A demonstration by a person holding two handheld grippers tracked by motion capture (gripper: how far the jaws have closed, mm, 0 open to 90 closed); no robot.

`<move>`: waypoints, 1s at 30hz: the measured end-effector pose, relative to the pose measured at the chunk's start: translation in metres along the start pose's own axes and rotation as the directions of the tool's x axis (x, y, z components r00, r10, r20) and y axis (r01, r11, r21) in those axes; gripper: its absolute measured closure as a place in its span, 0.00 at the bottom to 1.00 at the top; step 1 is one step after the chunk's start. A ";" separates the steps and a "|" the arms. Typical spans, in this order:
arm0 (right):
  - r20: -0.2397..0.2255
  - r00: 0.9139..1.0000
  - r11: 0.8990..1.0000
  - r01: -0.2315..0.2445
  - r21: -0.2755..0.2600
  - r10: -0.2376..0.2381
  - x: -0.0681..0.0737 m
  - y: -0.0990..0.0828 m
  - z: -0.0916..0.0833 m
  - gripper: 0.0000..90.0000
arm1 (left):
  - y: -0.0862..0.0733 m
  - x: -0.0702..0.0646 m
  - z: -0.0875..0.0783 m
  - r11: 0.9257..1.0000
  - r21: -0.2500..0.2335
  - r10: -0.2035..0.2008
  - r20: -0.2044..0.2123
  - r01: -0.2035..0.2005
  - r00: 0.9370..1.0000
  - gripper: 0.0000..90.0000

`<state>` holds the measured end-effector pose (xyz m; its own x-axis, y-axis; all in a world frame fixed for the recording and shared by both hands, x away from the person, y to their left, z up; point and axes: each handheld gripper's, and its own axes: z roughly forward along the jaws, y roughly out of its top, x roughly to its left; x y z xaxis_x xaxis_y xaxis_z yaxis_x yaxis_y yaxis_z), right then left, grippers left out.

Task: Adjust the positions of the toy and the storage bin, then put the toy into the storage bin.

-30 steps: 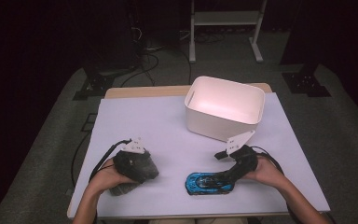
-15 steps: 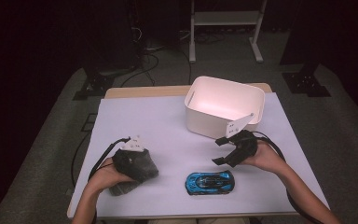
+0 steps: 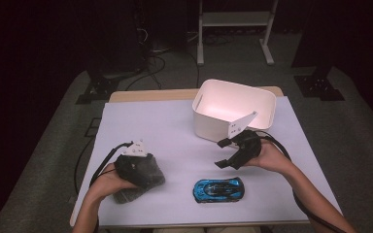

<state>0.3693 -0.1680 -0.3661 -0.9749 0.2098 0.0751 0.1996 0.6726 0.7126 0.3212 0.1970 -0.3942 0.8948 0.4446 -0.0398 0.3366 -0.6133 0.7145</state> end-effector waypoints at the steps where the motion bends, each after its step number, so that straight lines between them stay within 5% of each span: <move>1: -0.007 1.000 1.000 0.003 0.003 -0.003 -0.001 0.000 0.001 0.23 | -0.001 0.000 0.000 1.000 0.000 -0.006 0.000 0.006 1.000 0.10; 18: -0.034 0.999 0.999 0.035 0.010 -0.035 -0.002 0.030 -0.002 0.22 | -0.004 -0.001 -0.007 1.000 -0.004 -0.004 -0.013 0.004 1.000 0.10; 30: 0.008 0.995 0.995 0.095 0.015 -0.095 -0.008 0.070 -0.027 0.22 | -0.007 -0.001 -0.011 1.000 -0.007 -0.014 -0.018 0.014 1.000 0.10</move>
<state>0.3886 -0.1416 -0.2984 -0.9886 0.1507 0.0015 0.1078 0.7000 0.7060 0.3149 0.2078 -0.3918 0.8846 0.4648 -0.0369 0.3468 -0.6028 0.7186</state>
